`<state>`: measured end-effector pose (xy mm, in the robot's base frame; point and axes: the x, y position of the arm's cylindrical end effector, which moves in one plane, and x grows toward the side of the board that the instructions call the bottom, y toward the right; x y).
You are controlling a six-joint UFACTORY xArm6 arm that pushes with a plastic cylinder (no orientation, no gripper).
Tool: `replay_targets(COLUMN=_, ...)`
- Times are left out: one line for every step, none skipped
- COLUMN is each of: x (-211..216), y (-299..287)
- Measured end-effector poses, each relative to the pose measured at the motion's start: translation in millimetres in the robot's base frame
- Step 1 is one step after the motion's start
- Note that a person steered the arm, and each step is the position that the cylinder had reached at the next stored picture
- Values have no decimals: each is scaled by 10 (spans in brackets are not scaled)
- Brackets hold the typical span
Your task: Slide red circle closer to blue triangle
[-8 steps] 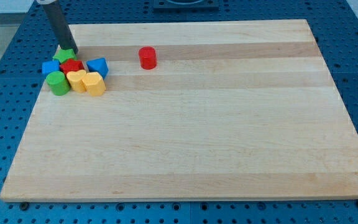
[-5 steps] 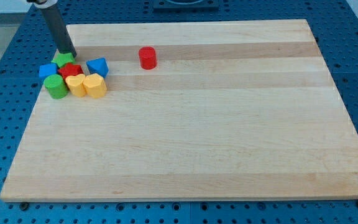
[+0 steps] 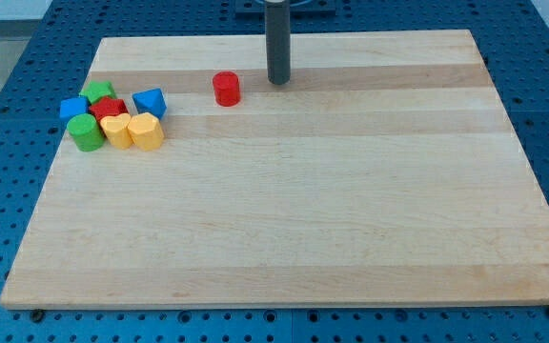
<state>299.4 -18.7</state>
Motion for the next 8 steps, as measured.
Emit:
replay_targets(x=120, y=-444)
replay_targets(x=196, y=-871)
replay_targets(x=200, y=-957)
replay_targets(x=221, y=-956)
replay_targets(x=480, y=-893)
replay_targets(x=527, y=-950)
replay_targets(x=432, y=-1101)
replay_targets(x=334, y=-1175)
